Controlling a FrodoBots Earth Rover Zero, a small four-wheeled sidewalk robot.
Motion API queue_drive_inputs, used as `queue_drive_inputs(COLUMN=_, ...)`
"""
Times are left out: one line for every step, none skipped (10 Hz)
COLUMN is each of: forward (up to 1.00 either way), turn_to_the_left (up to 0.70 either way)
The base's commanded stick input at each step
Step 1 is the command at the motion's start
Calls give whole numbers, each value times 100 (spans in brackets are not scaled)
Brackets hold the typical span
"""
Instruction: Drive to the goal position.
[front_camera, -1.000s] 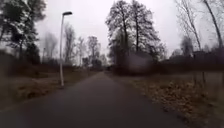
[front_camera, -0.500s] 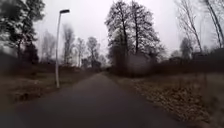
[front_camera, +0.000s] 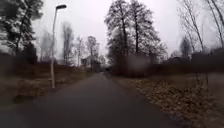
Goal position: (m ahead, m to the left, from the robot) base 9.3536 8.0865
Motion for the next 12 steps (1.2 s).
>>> queue_drive_inputs(forward=70, turn_to_the_left=34)
queue_drive_inputs(forward=70, turn_to_the_left=12)
queue_drive_inputs(forward=70, turn_to_the_left=0)
queue_drive_inputs(forward=70, turn_to_the_left=0)
queue_drive_inputs(forward=70, turn_to_the_left=0)
queue_drive_inputs(forward=70, turn_to_the_left=11)
queue_drive_inputs(forward=70, turn_to_the_left=26)
queue_drive_inputs(forward=70, turn_to_the_left=35)
queue_drive_inputs(forward=70, turn_to_the_left=15)
queue_drive_inputs(forward=70, turn_to_the_left=0)
queue_drive_inputs(forward=70, turn_to_the_left=0)
queue_drive_inputs(forward=70, turn_to_the_left=0)
